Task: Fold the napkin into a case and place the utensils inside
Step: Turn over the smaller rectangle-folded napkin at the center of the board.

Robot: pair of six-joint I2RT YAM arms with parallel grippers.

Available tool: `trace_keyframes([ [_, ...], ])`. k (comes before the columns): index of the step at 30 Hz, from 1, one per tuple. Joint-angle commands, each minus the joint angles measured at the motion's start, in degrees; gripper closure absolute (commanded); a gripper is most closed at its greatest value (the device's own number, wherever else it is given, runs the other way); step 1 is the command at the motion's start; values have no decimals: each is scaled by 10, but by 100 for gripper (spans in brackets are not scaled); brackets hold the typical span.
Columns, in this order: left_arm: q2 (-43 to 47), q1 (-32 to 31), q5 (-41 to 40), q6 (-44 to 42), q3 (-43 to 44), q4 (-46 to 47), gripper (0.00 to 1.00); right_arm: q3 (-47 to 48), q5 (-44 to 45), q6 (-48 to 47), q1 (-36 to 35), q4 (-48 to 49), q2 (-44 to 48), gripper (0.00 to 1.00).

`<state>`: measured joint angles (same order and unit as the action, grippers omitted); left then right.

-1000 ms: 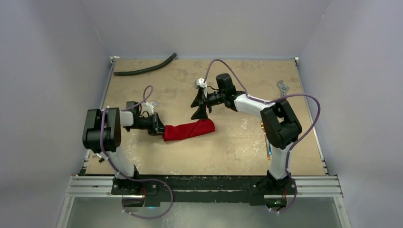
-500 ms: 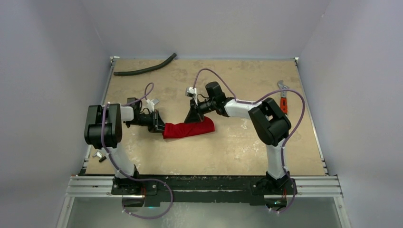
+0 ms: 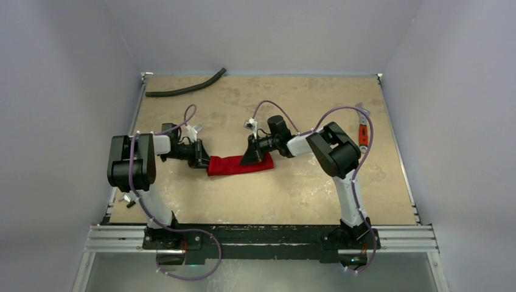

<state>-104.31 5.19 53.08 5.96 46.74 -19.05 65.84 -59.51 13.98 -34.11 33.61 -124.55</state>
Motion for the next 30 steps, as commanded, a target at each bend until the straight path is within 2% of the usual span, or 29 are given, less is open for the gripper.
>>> trace_keyframes([
  [1, 1, 5, -90, -56, 26, -3, 100, 47, 12, 7, 12, -40, -32, 100],
  [7, 1, 2, -80, -92, 41, -19, 100, 47, 45, -23, 12, -83, -40, 100],
  [8, 3, -1, -79, -97, 43, -24, 95, 47, 54, -30, 12, -89, -40, 100],
  [9, 6, -4, -76, -105, 46, -28, 85, 49, 60, -35, 11, -97, -41, 100],
  [10, 7, -6, -76, -111, 51, -34, 64, 49, 65, -40, 11, -103, -40, 100],
  [11, 8, -6, -73, -117, 54, -39, 48, 50, 72, -48, 11, -112, -39, 100],
  [14, 15, -7, -72, -154, 78, -78, 18, 49, 91, -67, 10, -131, -32, 100],
  [15, 20, -5, -75, -175, 91, -98, 16, 49, 95, -73, 9, -137, -30, 100],
  [23, 78, 8, -149, -368, 159, -296, 16, 57, 113, -89, 0, -159, -26, 100],
  [26, 102, 13, -173, -406, 169, -318, 28, 56, 117, -94, -2, -164, -23, 100],
  [28, 107, 12, -179, -431, 181, -333, 43, 56, 118, -94, -2, -164, -21, 100],
  [30, 106, 12, -182, -446, 199, -348, 55, 58, 121, -93, -4, -167, -19, 100],
])
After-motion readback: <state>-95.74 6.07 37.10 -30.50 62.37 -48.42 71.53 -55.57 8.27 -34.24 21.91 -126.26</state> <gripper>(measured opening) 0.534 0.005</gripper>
